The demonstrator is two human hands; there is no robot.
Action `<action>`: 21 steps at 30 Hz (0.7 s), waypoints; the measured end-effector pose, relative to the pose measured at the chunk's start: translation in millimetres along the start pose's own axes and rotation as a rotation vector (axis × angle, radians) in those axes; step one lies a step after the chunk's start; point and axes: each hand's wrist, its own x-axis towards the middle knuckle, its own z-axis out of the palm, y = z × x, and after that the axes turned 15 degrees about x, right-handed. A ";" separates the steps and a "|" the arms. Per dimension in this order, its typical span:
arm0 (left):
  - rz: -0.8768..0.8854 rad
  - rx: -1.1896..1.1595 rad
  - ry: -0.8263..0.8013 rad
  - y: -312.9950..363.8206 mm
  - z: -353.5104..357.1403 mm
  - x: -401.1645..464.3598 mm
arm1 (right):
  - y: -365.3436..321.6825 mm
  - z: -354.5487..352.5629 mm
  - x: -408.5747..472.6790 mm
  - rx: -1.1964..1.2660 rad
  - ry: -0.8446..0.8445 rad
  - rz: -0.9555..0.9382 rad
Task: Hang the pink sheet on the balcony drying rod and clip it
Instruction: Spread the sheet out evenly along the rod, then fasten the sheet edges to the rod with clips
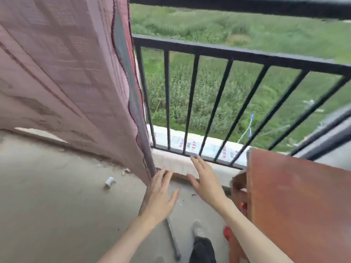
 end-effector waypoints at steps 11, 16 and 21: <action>0.661 0.287 -0.424 110.1 79.2 -83.8 | 80.6 -23.3 -265.1 -0.038 0.518 0.603; 0.898 0.297 -0.527 175.7 118.3 -124.2 | 113.4 -11.6 -356.2 0.032 0.602 0.899; 1.008 0.390 -0.612 218.6 163.7 -152.7 | 140.3 3.6 -406.8 0.119 0.597 1.074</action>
